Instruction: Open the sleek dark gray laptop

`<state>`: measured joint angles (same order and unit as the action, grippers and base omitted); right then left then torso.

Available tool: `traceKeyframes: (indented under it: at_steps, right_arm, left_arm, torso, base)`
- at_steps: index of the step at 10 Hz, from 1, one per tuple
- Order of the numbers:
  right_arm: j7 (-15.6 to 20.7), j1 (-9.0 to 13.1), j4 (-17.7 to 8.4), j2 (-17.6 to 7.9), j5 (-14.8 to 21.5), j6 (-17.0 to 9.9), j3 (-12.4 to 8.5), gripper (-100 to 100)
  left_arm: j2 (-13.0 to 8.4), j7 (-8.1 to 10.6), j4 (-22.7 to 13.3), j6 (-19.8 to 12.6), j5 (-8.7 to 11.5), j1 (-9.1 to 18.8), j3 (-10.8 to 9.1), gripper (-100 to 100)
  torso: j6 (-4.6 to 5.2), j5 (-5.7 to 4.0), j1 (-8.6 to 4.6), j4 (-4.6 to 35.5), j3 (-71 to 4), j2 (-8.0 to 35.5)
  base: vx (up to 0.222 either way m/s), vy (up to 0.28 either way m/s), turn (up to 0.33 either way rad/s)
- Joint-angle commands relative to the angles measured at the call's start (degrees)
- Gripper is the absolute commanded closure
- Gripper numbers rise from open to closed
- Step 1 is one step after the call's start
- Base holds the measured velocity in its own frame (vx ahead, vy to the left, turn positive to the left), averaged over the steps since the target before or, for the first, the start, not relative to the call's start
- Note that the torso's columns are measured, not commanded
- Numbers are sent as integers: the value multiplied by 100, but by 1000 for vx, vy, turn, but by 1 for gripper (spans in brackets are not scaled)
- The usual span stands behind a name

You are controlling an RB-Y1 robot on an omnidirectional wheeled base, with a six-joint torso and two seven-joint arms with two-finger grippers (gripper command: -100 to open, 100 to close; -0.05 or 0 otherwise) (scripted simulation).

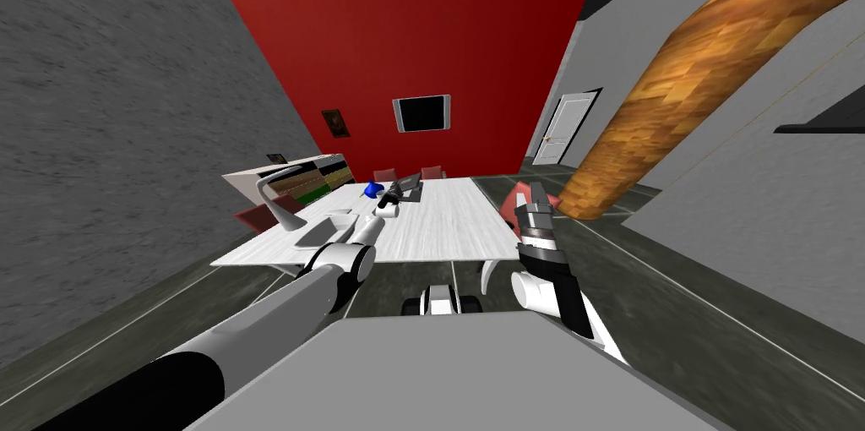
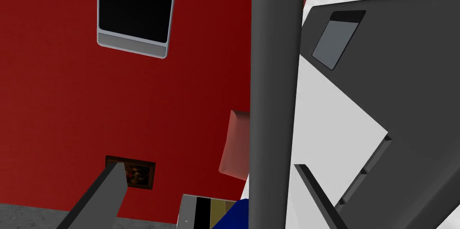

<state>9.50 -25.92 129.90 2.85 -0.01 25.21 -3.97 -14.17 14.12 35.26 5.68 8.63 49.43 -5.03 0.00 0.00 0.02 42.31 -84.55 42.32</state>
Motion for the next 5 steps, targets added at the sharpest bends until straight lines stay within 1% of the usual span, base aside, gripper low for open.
traceKeyframes:
  at_steps: [1, 2, 5]
  right_arm:
    - [0, 0, 0, 0, 0, 0, 0, 0]
    - [0, 0, 0, 0, 0, 0, 0, 0]
    - [0, 0, 0, 0, 0, 0, 0, 0]
  left_arm:
    - [-16, 170, 2, -33, -132, 44, 58, -100]
    - [-17, 214, 4, -45, -149, 48, 66, 0]
    - [-15, 210, -3, -50, -148, 38, 66, 0]
  torso:
    - [-2, 1, 2, -1, -2, -3]
    - [0, 1, 3, -1, -2, -3]
    - [3, -2, -4, 3, -1, -2]
  base:
    - [2, -12, 26]
    - [0, 0, 0]
    - [0, 0, 0]
